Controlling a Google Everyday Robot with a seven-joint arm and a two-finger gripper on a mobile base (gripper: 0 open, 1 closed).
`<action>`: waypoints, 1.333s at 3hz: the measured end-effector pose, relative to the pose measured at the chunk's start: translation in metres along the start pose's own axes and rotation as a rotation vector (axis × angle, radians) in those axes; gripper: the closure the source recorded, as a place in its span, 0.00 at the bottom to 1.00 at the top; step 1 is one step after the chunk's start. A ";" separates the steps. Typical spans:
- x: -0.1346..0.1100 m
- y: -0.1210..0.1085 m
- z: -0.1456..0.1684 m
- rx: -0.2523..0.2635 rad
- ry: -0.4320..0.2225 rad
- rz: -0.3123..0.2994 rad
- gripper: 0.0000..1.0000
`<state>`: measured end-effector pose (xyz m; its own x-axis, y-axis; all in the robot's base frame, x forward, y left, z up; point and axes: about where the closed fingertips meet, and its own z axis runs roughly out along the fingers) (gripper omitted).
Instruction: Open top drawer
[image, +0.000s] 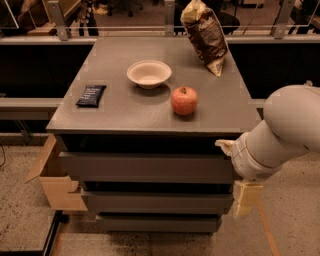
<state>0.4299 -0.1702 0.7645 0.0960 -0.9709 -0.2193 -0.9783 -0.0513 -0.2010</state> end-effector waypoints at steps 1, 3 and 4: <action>0.003 -0.007 0.019 0.010 0.016 -0.017 0.00; 0.007 -0.022 0.049 0.049 0.006 -0.023 0.00; -0.001 -0.037 0.069 0.096 -0.029 -0.035 0.00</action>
Offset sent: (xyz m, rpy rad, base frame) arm 0.0338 0.0044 -0.0516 -0.0334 -0.0386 0.0134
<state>0.4790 -0.1507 0.7062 0.1365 -0.9617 -0.2377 -0.9522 -0.0613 -0.2992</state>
